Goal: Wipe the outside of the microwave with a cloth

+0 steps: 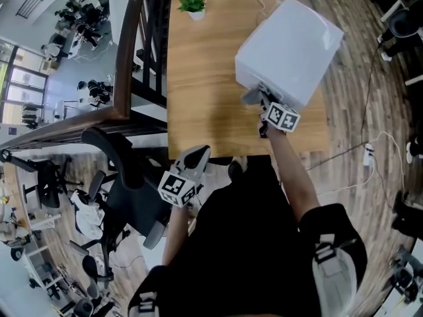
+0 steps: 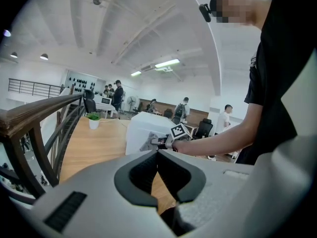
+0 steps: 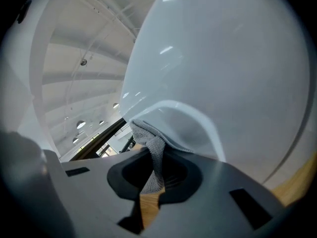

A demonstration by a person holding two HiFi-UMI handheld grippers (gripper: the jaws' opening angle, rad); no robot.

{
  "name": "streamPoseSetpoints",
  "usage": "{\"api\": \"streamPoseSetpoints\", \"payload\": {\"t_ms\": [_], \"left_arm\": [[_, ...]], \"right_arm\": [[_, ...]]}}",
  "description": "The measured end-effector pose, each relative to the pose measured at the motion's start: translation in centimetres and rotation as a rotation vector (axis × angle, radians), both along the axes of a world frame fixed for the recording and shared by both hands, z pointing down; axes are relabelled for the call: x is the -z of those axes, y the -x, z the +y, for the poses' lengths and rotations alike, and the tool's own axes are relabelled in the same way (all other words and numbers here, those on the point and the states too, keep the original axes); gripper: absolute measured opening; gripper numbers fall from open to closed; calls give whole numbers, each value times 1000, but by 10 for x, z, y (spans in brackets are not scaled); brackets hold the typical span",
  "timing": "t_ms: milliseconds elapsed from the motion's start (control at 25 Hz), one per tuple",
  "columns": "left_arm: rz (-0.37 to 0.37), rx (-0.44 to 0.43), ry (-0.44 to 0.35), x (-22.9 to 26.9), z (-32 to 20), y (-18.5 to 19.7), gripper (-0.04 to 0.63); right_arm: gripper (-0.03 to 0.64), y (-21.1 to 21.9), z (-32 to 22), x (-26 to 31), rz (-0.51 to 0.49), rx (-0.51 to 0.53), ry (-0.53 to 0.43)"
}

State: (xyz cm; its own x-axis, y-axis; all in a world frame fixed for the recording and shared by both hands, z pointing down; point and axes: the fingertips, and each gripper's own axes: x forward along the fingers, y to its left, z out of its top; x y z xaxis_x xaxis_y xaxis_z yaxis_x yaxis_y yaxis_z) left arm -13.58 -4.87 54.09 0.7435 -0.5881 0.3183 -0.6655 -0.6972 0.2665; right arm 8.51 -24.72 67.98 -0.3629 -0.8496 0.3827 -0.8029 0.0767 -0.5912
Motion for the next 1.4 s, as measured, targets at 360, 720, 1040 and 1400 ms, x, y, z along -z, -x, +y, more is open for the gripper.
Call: {"api": "streamPoseSetpoints", "payload": {"t_ms": [360, 720, 1040, 1400], "left_arm": [[11, -50, -10, 0, 13, -10, -5], [25, -87, -27, 2, 24, -19, -5], [28, -114, -14, -5, 31, -21, -5], [29, -166, -23, -5, 30, -32, -5]], "right_arm": [[28, -32, 26, 5, -49, -47, 1], [29, -65, 54, 17, -38, -71, -18], [29, -86, 69, 16, -95, -140, -11], [29, -102, 83, 15, -76, -173, -10]]}}
